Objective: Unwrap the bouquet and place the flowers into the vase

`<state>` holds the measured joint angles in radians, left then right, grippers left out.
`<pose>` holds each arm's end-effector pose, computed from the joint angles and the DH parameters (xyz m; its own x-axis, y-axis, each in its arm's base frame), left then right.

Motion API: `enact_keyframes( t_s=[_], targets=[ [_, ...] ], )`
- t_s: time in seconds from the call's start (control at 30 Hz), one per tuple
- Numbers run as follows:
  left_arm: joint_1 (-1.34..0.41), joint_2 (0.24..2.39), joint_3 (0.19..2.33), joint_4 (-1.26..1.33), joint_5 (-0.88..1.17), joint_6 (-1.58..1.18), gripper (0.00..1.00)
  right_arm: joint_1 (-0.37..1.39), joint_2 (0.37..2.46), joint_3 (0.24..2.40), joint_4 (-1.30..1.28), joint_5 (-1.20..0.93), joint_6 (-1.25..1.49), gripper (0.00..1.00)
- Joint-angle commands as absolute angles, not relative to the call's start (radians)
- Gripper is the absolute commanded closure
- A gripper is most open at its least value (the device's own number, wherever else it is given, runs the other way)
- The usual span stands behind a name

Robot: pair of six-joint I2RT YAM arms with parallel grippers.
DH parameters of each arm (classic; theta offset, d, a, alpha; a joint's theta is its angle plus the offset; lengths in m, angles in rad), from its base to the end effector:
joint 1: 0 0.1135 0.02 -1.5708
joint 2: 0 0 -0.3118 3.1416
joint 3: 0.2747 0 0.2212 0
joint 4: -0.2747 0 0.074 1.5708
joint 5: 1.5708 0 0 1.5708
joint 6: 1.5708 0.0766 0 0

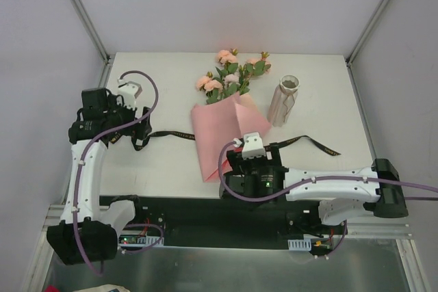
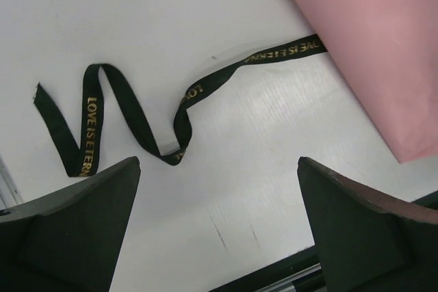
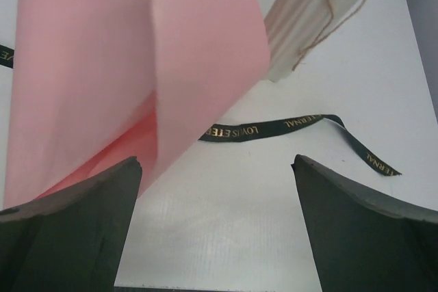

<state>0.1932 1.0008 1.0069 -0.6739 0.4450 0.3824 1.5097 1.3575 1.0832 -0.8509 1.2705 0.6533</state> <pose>0.1797 0.0016 0.3487 -0.5047 0.2445 -0.8279 0.3737 0.9264 0.0457 0.0863 0.2120 0.3311 -0.2079 -0.4544 -0.8662 -0.1810 0.8881 -0.4225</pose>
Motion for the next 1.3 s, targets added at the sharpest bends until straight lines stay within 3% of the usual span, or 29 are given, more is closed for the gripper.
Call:
enact_keyframes(
  t_s=[0.0, 0.17, 0.4, 0.5, 0.53, 0.57, 0.6, 0.63, 0.7, 0.97, 1.27],
  targets=[
    [0.056, 1.005, 1.098, -0.71, 0.424, 0.38, 0.01, 1.549, 1.258, 1.141, -1.391, 1.331, 1.243, 0.04],
    [-0.089, 1.066, 1.187, -0.715, 0.396, 0.345, 0.01, 1.557, 1.206, 1.157, -1.65, 1.327, 1.457, 0.04],
    [-0.152, 1.166, 1.232, -0.715, 0.35, 0.345, 0.01, 1.543, 1.131, 1.163, -1.596, 1.345, 1.356, 0.04],
    [-0.152, 1.175, 1.224, -0.712, 0.35, 0.344, 0.01, 1.47, 1.108, 1.094, -1.352, 1.294, 1.115, 0.04],
    [-0.152, 1.175, 1.224, -0.712, 0.345, 0.345, 0.01, 1.433, 1.059, 1.053, -1.087, 1.257, 0.868, 0.04],
    [-0.152, 1.169, 1.223, -0.713, 0.339, 0.344, 0.01, 1.328, 1.025, 0.922, -0.916, 1.115, 0.735, 0.04],
    [-0.152, 1.164, 1.22, -0.712, 0.33, 0.347, 0.01, 1.26, 0.987, 0.855, -0.582, 1.01, 0.628, 0.04],
    [-0.152, 1.151, 1.215, -0.712, 0.325, 0.347, 0.01, 1.188, 0.915, 0.719, -0.443, 0.897, 0.485, 0.01],
    [-0.152, 1.131, 1.206, -0.712, 0.308, 0.351, 0.01, 0.985, 0.882, 0.654, -0.202, 0.598, 0.418, 0.01],
    [-0.152, 1.039, 1.128, -0.712, 0.284, 0.365, 0.01, 0.769, 1.095, 0.758, -0.052, 0.23, 0.239, 0.09],
    [-0.152, 0.979, 1.091, -0.715, 0.268, 0.365, 0.01, 0.712, 1.33, 0.844, -0.023, 0.209, 0.221, 0.15]
  ],
)
